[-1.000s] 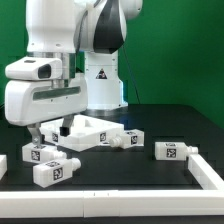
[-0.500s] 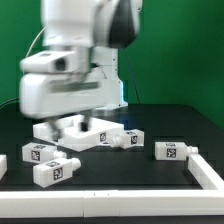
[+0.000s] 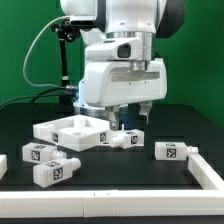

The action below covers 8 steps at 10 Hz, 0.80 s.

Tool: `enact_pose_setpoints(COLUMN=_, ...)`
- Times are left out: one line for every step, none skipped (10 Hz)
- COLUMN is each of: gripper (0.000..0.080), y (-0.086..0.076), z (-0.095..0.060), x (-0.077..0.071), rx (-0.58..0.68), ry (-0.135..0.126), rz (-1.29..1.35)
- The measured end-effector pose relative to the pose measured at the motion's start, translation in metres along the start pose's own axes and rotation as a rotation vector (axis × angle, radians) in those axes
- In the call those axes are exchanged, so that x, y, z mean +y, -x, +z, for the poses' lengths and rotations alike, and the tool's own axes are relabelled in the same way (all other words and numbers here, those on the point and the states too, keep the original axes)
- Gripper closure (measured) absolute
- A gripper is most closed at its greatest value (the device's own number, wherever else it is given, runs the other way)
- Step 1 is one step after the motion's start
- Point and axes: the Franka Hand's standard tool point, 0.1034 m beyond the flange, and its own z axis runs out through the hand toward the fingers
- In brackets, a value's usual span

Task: Assemble one leg

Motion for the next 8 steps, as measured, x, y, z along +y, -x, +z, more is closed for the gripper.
enact_pose_setpoints(gripper=0.0150, y=-0.001, z=0.000, x=-0.001, rx=0.000, ry=0.000, rz=-0.001)
enact_pose_setpoints(gripper=0.0150, y=-0.007, z=0.001, x=-0.007, rx=0.013, ry=0.016, rz=-0.029)
enact_pose_setpoints(gripper=0.0150, y=-0.025, z=0.006, x=-0.038, rx=0.038, ry=0.022, rz=-0.107)
enact_pose_setpoints(gripper=0.0150, y=-0.043, z=0.007, x=-0.066, rx=0.043, ry=0.010, rz=-0.128)
enact_pose_setpoints(gripper=0.0150, y=-0.057, z=0.010, x=-0.087, rx=0.053, ry=0.009, rz=-0.164)
enact_pose_setpoints(gripper=0.0150, y=-0.055, z=0.016, x=-0.096, rx=0.062, ry=0.007, rz=-0.174)
enact_pose_setpoints(gripper=0.0150, y=-0.052, z=0.015, x=-0.090, rx=0.057, ry=0.007, rz=-0.166)
enact_pose_setpoints(gripper=0.0150, y=-0.053, z=0.015, x=-0.089, rx=0.058, ry=0.008, rz=-0.163)
